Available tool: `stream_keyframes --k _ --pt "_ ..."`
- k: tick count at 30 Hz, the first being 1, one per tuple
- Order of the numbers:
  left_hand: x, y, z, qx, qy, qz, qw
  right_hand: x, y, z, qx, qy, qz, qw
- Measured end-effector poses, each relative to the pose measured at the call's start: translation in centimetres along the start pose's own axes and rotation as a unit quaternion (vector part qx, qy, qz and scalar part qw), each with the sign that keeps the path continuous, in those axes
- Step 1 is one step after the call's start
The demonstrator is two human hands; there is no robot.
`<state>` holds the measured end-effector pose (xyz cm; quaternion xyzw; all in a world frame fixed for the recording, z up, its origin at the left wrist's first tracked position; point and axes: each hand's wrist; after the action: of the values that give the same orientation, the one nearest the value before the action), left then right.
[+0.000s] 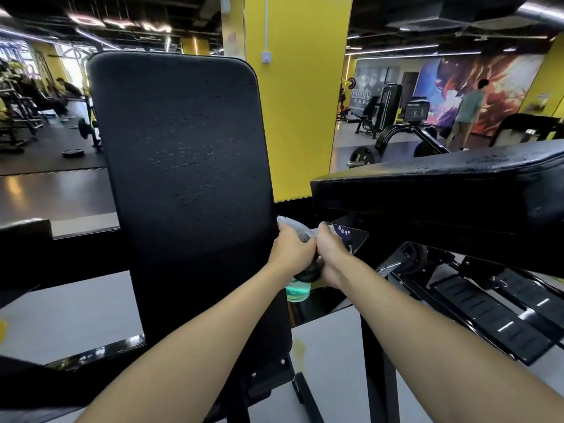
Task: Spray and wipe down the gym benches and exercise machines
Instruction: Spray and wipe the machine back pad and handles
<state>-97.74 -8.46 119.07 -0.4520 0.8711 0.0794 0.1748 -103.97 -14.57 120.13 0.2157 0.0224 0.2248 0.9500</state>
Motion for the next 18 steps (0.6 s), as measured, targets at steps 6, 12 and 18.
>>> stream_keyframes --k 6,12,18 --pt "-0.6 0.4 -0.2 0.032 -0.038 -0.040 0.998 0.5 1.0 0.1 -0.005 0.004 -0.045 0.999" --pt "-1.8 1.4 -2.1 0.008 0.107 -0.071 0.992 0.5 3.8 0.4 -0.110 0.040 -0.112 0.987" --pt "-5.4 3.6 -9.9 -0.100 0.396 0.161 0.898 0.3 8.8 3.7 -0.377 0.200 -0.030 0.904"
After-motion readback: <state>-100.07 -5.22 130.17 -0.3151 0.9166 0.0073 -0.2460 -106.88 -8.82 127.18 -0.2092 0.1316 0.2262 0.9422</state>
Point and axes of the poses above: each hand's wrist, its own y-axis away from the middle knuckle, its own x-axis out of the palm, z = x × y, and after that the axes turned 9 degrees about -z, right-handed
